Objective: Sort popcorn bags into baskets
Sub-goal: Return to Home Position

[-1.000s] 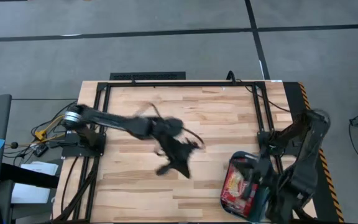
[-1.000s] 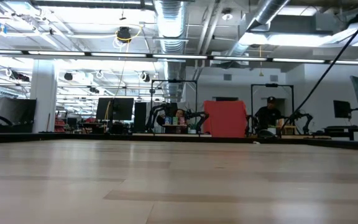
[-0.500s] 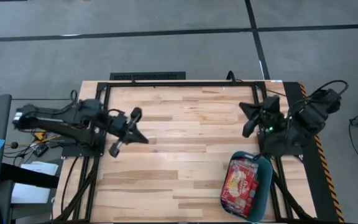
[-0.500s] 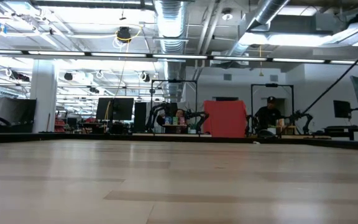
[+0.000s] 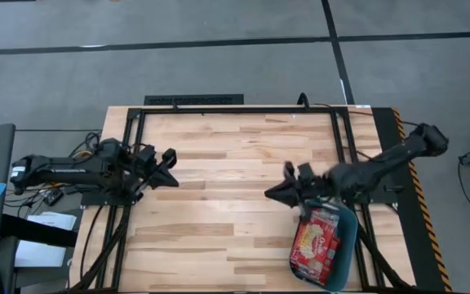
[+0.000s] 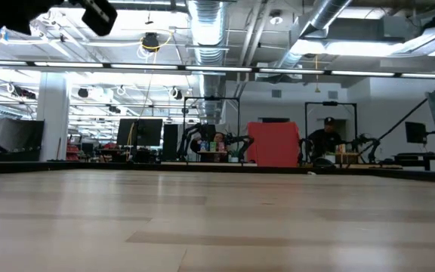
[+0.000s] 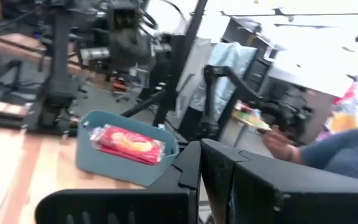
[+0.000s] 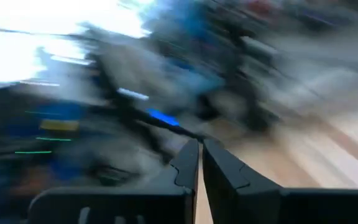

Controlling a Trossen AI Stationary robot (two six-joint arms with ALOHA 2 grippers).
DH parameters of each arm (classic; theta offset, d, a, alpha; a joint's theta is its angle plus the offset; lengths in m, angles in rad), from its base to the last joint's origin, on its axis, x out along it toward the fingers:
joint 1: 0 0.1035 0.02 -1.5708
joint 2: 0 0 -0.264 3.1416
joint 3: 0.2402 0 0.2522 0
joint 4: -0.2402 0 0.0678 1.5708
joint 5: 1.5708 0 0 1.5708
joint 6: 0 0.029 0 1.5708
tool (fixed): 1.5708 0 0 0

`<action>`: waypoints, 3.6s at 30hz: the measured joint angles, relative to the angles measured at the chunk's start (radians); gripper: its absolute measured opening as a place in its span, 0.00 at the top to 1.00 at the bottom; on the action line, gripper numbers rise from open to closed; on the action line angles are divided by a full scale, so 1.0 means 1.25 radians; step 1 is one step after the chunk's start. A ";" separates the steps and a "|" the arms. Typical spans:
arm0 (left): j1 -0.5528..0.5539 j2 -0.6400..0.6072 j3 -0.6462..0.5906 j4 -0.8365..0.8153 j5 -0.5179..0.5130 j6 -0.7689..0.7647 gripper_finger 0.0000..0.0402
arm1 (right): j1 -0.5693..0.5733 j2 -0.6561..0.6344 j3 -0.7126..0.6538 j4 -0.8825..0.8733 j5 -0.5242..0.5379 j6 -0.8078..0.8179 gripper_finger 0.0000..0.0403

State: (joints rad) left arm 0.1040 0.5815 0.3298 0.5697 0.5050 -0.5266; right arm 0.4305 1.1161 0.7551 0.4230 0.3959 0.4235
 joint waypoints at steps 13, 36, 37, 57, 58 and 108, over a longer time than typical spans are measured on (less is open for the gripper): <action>0.339 0.069 0.062 0.022 0.387 -0.068 1.00 | -0.390 -0.396 -0.111 -0.234 -0.213 0.044 0.88; 0.107 0.080 -0.255 0.189 0.037 0.080 1.00 | -0.116 -0.729 -0.588 -0.080 0.390 0.069 0.88; 0.107 0.080 -0.253 0.192 0.049 0.080 1.00 | -0.121 -0.731 -0.580 -0.074 0.371 0.056 0.88; 0.110 0.074 -0.248 0.172 0.033 0.025 1.00 | -0.245 -0.789 -0.563 -0.060 -0.025 -0.253 0.88; 0.119 0.072 -0.241 0.228 0.085 -0.016 1.00 | -0.264 -0.803 -0.563 -0.063 -0.074 -0.251 0.88; 0.545 -0.427 -0.250 -0.408 -0.037 0.120 1.00 | -0.369 -0.876 -0.567 -0.380 -0.123 -0.219 0.88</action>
State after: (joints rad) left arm 0.7856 0.0475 0.0177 0.0601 0.4586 -0.3771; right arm -0.0307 0.0212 0.0467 -0.0521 0.2417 0.1497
